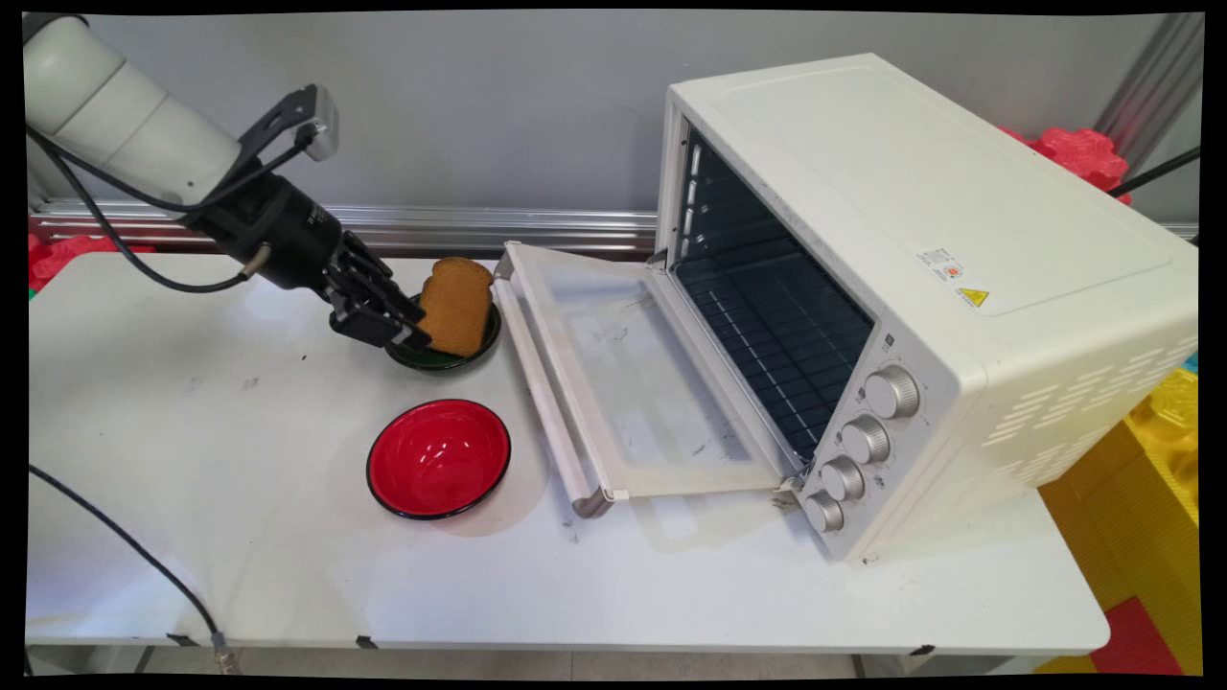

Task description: Close the oven

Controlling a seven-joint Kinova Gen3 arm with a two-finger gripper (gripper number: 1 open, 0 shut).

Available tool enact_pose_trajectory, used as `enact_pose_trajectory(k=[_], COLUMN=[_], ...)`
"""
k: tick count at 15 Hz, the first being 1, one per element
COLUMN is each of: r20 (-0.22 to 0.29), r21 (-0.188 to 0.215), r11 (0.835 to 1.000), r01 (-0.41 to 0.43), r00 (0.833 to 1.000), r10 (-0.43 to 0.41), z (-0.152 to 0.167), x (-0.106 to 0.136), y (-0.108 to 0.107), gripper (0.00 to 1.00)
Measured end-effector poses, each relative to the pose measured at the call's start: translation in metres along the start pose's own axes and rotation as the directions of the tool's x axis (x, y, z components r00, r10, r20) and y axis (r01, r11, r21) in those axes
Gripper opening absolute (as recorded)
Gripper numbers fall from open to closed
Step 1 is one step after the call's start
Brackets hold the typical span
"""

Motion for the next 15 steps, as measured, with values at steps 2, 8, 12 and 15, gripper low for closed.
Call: enact_pose_trajectory(k=[2,8,12,15], r20=[0.003,-0.012,-0.037,-0.048], r21=[0.001,-0.004,0.01,0.016], r11=[1.0,1.0,0.999,0.999], r01=[-0.001,-0.019,-0.036,-0.038], r00=[1.0,1.0,0.999,0.998], r10=[0.001,0.019,0.037,0.038], z=[0.002,0.023,0.054,0.075], x=[-0.001,-0.008,-0.011,-0.012], y=[0.0,-0.002,-0.002,0.0], gripper=[0.0,0.0,0.0,0.0])
